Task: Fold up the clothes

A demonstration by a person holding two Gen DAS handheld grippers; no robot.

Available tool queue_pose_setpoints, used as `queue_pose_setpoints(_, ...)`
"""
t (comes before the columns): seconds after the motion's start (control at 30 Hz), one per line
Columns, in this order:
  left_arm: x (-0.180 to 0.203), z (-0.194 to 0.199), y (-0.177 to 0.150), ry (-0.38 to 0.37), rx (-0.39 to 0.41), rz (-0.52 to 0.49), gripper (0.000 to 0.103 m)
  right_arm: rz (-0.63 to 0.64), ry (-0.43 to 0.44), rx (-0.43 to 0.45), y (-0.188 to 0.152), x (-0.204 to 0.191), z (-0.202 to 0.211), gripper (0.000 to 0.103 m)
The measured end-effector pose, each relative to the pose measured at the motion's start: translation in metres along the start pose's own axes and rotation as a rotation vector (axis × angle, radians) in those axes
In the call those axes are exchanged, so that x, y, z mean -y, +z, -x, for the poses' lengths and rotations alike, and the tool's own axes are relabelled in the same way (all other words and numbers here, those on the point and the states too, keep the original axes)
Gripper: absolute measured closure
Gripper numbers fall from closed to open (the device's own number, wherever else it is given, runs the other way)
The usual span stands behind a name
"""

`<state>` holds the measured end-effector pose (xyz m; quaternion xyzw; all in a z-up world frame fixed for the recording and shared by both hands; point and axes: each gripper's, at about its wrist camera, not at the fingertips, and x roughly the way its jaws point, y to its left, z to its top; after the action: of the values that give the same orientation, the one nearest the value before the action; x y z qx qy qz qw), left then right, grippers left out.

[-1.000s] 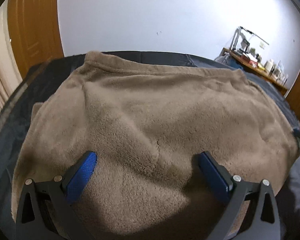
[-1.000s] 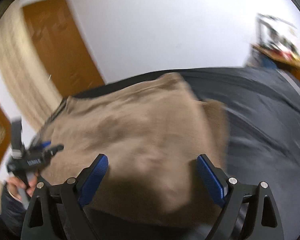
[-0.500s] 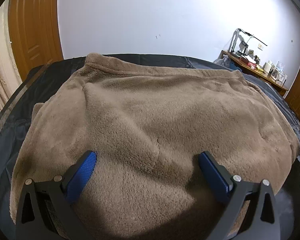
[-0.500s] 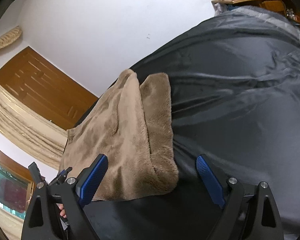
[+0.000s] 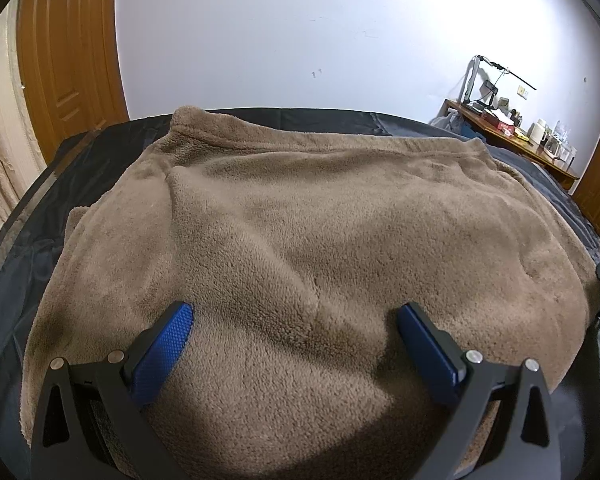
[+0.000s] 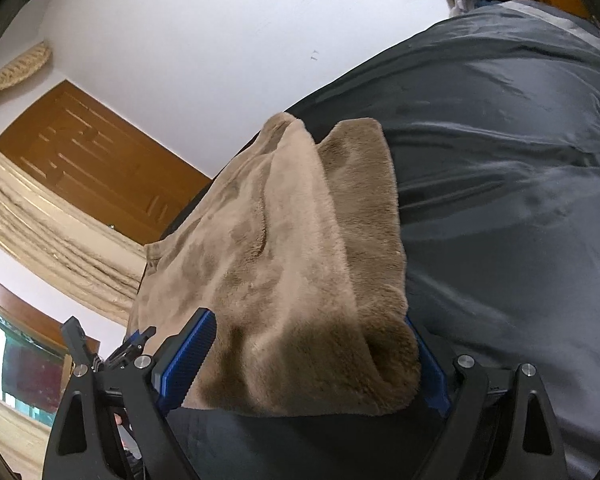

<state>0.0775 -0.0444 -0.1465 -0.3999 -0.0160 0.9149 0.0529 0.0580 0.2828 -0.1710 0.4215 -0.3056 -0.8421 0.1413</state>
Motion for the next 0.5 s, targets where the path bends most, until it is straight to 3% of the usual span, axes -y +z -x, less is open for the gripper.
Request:
queue_pose_setpoints(0.33,0.000,-0.001,0.000,0.007,0.001,-0.005,0.001,-0.013,-0.011,0.050,0.004,-0.007,-0.013,0.014)
queue_pose_setpoints(0.4,0.000,-0.001,0.000,0.006,0.001,-0.004,0.001,-0.017,-0.047,0.058,0.003,-0.006,-0.014,0.036)
queue_pose_setpoints(0.5,0.000,0.000,0.000,0.007,0.001,-0.005,0.001,-0.067,-0.066,0.066,0.002,0.004,-0.014,0.060)
